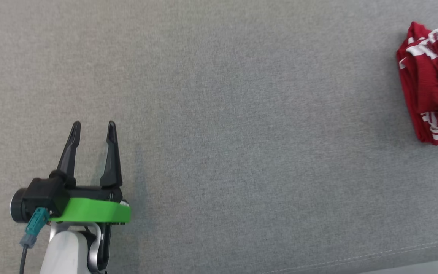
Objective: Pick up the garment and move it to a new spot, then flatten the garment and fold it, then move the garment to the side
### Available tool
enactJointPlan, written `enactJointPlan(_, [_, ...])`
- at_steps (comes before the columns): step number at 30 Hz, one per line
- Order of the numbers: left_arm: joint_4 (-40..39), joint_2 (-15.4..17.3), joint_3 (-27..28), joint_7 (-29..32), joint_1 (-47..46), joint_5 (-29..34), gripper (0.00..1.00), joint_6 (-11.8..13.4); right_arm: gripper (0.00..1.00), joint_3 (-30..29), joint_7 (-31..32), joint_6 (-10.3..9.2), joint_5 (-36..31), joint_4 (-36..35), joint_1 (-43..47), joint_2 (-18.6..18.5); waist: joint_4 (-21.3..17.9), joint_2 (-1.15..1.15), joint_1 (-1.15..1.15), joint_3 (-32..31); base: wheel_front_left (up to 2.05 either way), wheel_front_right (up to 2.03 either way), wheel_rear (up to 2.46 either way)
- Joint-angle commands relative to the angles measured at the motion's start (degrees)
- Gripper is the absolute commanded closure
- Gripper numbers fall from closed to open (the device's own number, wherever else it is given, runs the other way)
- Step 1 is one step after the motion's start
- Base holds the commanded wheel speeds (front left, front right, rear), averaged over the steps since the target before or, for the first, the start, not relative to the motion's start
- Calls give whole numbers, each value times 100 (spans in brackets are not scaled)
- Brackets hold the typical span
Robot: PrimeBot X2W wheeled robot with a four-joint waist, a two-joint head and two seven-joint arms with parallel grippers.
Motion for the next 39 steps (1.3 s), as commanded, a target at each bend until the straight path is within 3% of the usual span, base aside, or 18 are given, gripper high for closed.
enactJointPlan(1, [5, 5, 41, -14, 122, 45, 0, -27, 0, 52, -132, -11, 128, -133, 168, 129, -80, 0, 0, -510, 0, 0, 0])
enactJointPlan(10, [13, -19, 377, -15, 663, -34, 0, 85, 0, 741, -1237, -10, 590, -1352, 1122, 942, -99, 0, 0, -1421, 0, 0, 0])
enactJointPlan(16, [84, -21, 438, -14, 902, -117, 0, 145, 0, 914, -1526, -11, 530, -1403, 1703, 1407, -22, 0, 0, -1782, 0, 0, 0])
enactJointPlan(23, [259, -19, 409, -14, 1130, -139, 0, 154, 0, 686, -1681, -10, 460, -1130, 2219, 1850, 85, 0, 0, -2084, 0, 0, 0])
enactJointPlan(39, [375, -20, 413, -14, 1396, -256, 0, 202, 0, 540, -1579, -10, 355, -1155, 2554, 2033, 80, 0, 0, -2256, 0, 0, 0])
